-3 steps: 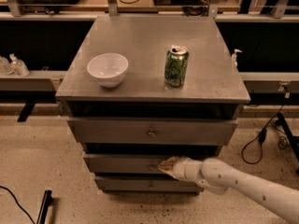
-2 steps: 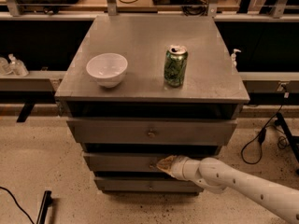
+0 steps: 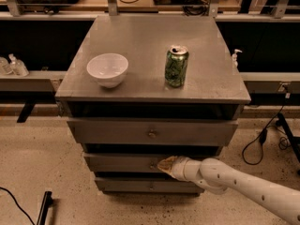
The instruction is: Close middle drawer
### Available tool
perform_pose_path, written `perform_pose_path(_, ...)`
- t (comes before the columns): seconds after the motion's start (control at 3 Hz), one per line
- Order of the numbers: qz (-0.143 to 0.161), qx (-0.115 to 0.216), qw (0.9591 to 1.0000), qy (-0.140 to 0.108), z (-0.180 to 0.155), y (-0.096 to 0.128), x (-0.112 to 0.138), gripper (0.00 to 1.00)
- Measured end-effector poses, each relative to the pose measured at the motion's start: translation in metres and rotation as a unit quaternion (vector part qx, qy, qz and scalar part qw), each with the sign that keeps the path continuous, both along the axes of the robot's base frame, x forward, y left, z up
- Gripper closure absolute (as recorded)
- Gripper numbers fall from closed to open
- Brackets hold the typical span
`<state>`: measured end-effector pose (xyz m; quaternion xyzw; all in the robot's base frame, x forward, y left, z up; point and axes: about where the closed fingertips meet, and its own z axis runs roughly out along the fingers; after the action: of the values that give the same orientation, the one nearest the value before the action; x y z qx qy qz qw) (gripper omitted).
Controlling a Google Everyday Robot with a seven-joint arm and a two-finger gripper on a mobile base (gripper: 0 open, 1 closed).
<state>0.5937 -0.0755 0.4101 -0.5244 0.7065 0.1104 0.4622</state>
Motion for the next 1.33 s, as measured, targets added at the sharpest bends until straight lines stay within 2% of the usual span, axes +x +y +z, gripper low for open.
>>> perform_pose_path(0.67, 0.0, 0.0, 1.0, 0.0, 0.0, 0.0, 0.0, 1.0)
perform_pose_path(1.0, 0.0, 0.0, 1.0, 0.0, 0.0, 0.0, 0.0, 0.82)
perform_pose_path(1.33, 0.0, 0.0, 1.0, 0.0, 0.0, 0.0, 0.0, 0.82)
